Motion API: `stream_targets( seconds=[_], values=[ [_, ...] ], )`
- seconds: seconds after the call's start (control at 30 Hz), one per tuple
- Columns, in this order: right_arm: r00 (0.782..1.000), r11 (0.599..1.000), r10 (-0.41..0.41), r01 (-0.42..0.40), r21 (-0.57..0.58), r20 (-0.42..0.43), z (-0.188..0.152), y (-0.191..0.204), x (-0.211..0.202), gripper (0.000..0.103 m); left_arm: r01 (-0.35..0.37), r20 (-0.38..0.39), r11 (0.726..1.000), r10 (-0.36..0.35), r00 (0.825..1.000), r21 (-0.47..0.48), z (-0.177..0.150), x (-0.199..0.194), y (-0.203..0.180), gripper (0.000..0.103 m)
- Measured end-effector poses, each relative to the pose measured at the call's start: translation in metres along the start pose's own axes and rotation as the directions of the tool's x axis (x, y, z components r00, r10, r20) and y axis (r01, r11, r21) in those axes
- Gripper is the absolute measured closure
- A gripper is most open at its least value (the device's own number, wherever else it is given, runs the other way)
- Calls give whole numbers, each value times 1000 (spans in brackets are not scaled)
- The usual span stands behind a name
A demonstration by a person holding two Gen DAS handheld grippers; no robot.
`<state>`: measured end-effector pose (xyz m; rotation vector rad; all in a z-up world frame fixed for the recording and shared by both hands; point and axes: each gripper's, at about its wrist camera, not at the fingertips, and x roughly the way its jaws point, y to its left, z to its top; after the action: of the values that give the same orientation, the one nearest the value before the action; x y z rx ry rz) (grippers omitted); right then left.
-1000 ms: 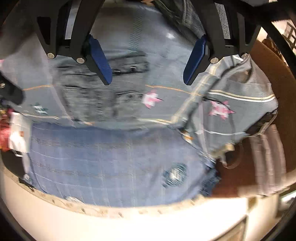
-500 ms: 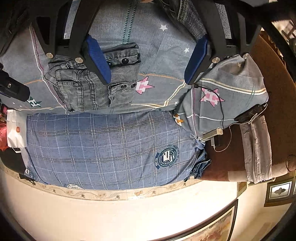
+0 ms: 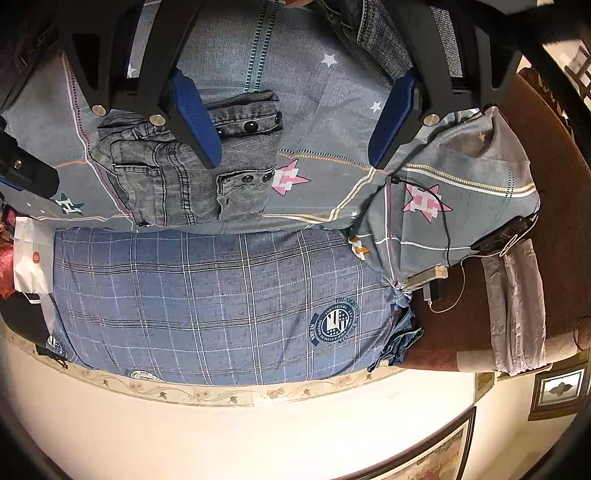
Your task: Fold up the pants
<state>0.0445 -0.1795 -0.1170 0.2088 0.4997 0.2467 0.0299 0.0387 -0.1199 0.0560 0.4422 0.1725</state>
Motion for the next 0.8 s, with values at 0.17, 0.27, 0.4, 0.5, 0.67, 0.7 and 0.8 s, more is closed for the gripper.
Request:
stream_targets(
  seconds=[0.17, 0.27, 0.4, 0.5, 0.67, 0.7, 0.8],
  values=[
    [1000, 1000, -1, 1, -6, -2, -1, 2, 0, 16, 3, 8, 1000, -3, 1000, 15, 0, -1, -3, 21],
    [1000, 1000, -3, 3, -8, -5, -1, 2, 0, 16, 6, 11, 1000, -6, 1000, 16, 0, -2, -3, 21],
    [1000, 1000, -10, 10, -10, -5, -1, 2, 1, 16, 7, 7, 1000, -7, 1000, 13, 0, -2, -3, 21],
    [1000, 1000, -11, 11, -9, -5, -1, 1, 1, 16, 10, -1, 1000, -10, 1000, 11, 0, -1, -3, 21],
    [1000, 1000, -7, 7, -9, -5, 0, 1, 1, 16, 16, -16, 1000, -16, 1000, 20, -1, 1, -5, 21],
    [1000, 1000, -7, 7, -7, -7, -1, 1, 1, 16, 18, -17, 1000, -17, 1000, 20, -1, 1, -5, 21],
    [1000, 1000, -7, 7, -5, -5, -1, 1, 0, 16, 23, -18, 1000, -22, 1000, 22, -1, 1, -5, 21]
  ],
)
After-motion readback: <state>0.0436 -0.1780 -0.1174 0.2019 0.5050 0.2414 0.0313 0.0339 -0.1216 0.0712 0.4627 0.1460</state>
